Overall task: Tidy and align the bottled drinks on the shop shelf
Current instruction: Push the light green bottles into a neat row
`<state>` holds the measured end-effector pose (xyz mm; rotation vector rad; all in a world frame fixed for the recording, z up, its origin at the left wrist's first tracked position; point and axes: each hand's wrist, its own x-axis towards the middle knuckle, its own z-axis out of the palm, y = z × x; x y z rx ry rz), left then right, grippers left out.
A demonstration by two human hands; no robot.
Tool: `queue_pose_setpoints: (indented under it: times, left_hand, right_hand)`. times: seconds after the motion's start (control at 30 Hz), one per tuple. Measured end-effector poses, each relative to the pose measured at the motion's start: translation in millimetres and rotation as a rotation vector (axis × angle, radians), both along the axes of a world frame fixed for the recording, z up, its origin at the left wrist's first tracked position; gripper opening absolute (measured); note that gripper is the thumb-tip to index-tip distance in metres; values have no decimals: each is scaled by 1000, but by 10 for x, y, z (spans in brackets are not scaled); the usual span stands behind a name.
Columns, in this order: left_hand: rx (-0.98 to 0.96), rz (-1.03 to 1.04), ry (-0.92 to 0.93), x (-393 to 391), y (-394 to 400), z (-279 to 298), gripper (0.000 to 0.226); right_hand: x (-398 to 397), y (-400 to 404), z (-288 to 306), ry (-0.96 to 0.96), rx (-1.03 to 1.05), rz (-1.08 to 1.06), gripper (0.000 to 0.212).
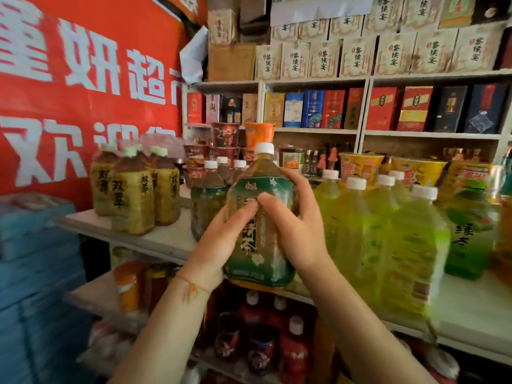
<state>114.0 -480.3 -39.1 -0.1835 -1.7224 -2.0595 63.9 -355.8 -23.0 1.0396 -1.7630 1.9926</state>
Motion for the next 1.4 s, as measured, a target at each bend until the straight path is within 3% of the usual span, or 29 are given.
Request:
queue_pose_setpoints:
  times: [0.07,0.17,0.23,0.3,0.4,0.5,0.67,0.8,1.0,1.17,1.27,1.33,1.4]
  left_hand:
    - [13,29,-27,15,-361,-54,34]
    - [25,156,21,7,-799,-127,61]
    - [12,280,88,-15,-1045,-157,56]
    - [-42,420,141,-63,-1281,-187,52]
    - [-134,559,157,-192,-1601,-250,72]
    - [-135,589,153,-334,-1823,-292,73]
    - [-164,500,129,-559,-2114,-367,80]
    - [-149,455,118,-643,-2249,-424,83]
    - [-163,357,156,-616,-2297,-419,75]
    - [-160,319,154,-602,-2295,-393,65]
    - [-107,309,148,-590,-2260,-406,56]
    - [-88,289,146,-576,-2184,-389,53]
    - [-98,261,159,-584,-2063,-361,51]
  right_hand:
    - [-39,-361,-54,-7,55,10,48]
    - [-110,-828,-87,-28,165,59,51]
    - [-141,-1100,-96,-5,231,52,53]
    - [-168,-1328,-127,78,290,-40,57]
    - [-236,-1569,-226,251,363,-314,47]
    - [-342,-1733,-304,405,467,-519,43]
    - [-378,-1895,-320,309,818,-613,69]
    - [-414,-1978,-256,282,936,-678,83]
    - [-623,-2069,-187,289,931,-641,83]
    - [-661,-2059,-120,366,934,-663,53]
    - [-605,-1948,-32,646,973,-830,24]
    - [-611,-1813,-23,779,804,-1033,26]
    - [-633,-1679,-39,683,578,-1188,41]
